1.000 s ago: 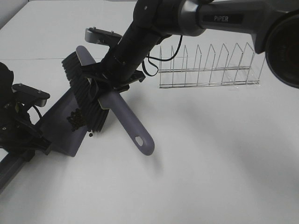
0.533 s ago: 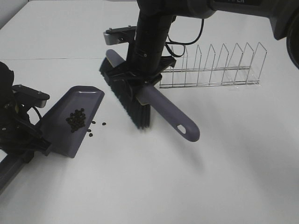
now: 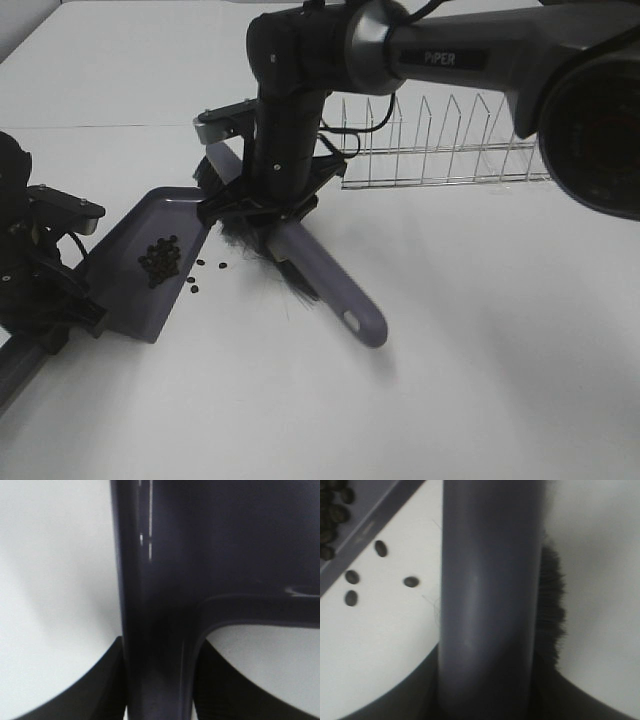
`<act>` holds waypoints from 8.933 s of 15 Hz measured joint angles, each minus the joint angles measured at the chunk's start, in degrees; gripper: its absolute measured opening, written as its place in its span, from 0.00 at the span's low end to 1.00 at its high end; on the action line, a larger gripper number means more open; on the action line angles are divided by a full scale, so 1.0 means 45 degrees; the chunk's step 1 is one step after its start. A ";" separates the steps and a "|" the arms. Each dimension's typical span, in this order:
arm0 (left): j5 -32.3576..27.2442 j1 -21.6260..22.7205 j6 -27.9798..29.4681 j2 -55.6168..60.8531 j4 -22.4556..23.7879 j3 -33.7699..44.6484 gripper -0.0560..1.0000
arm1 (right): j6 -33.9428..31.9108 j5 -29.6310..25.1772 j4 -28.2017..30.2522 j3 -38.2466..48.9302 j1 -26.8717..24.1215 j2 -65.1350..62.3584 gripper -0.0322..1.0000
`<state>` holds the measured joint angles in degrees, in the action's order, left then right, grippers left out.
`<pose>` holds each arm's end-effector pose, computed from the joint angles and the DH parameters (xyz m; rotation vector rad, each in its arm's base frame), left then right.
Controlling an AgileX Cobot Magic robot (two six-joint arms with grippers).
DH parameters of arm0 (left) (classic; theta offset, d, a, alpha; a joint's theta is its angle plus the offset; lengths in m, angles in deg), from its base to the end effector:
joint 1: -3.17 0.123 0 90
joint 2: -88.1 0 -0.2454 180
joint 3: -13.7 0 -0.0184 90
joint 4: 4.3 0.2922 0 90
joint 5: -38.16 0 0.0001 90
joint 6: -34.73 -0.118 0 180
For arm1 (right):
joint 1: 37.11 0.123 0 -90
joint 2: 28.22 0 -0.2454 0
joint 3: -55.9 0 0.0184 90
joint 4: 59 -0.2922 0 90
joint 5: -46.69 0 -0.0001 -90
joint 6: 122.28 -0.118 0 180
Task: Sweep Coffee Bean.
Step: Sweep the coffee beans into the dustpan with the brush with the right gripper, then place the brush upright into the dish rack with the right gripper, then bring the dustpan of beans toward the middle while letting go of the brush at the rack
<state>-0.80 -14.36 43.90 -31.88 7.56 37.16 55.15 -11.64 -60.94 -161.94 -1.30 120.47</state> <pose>0.2980 -0.0781 -0.0051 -0.4819 -3.0860 -0.2077 0.4127 0.3019 0.0479 -0.8281 2.8525 0.1352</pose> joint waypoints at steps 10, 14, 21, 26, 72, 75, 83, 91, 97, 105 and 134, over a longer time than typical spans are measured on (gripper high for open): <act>0.0000 0.0000 0.0000 0.0000 -0.0076 0.0000 0.37 | 0.0471 0.3782 -0.3209 0.0025 0.0076 0.0357 0.37; 0.0000 0.0000 0.0000 0.0000 -0.0076 0.0000 0.37 | 0.1031 0.4558 -0.4469 0.0038 0.0076 0.0395 0.37; -0.0025 0.0000 0.0000 0.0000 -0.0178 0.0000 0.37 | 0.2967 0.5793 -0.6506 0.0089 0.0064 0.0191 0.37; -0.0025 0.0000 0.0000 0.0000 -0.0191 0.0000 0.37 | 0.3400 0.5819 -0.5348 0.0115 0.0064 -0.1273 0.37; 0.0382 0.0000 0.1197 0.1413 -0.2292 0.0000 0.37 | -0.4507 -0.1668 0.3247 0.7016 -0.4087 -0.5462 0.37; 0.0382 0.0000 0.1197 0.1413 -0.2292 0.0000 0.37 | -0.4125 -0.1706 0.2508 0.5742 -0.4087 -0.4380 0.37; 0.0293 0.0000 0.1197 0.1413 -0.2292 0.0000 0.37 | -0.3845 -0.2661 0.1248 0.2165 -0.4087 -0.2241 0.37; 0.0102 0.0000 0.1197 0.1413 -0.2292 0.0000 0.37 | -0.3845 -0.2763 0.1808 -0.0051 -0.4087 -0.0764 0.37; -0.0624 0.0000 0.1197 0.1413 -0.2152 -0.0013 0.37 | -0.3807 -0.2737 0.2661 -0.2661 -0.4113 0.0216 0.37; -0.0853 0.0000 0.1184 0.1413 -0.2101 -0.0038 0.37 | -0.3158 -0.2534 0.1006 -0.2788 -0.4749 0.0777 0.37; -0.1197 0.0000 0.1184 0.2101 -0.2279 -0.0484 0.37 | -0.2317 -0.2024 0.2114 0.2050 -0.4775 -0.6264 0.77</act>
<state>-6.19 -14.36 49.23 -22.42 -2.70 34.99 44.72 -20.75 -51.43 -152.71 -22.78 92.28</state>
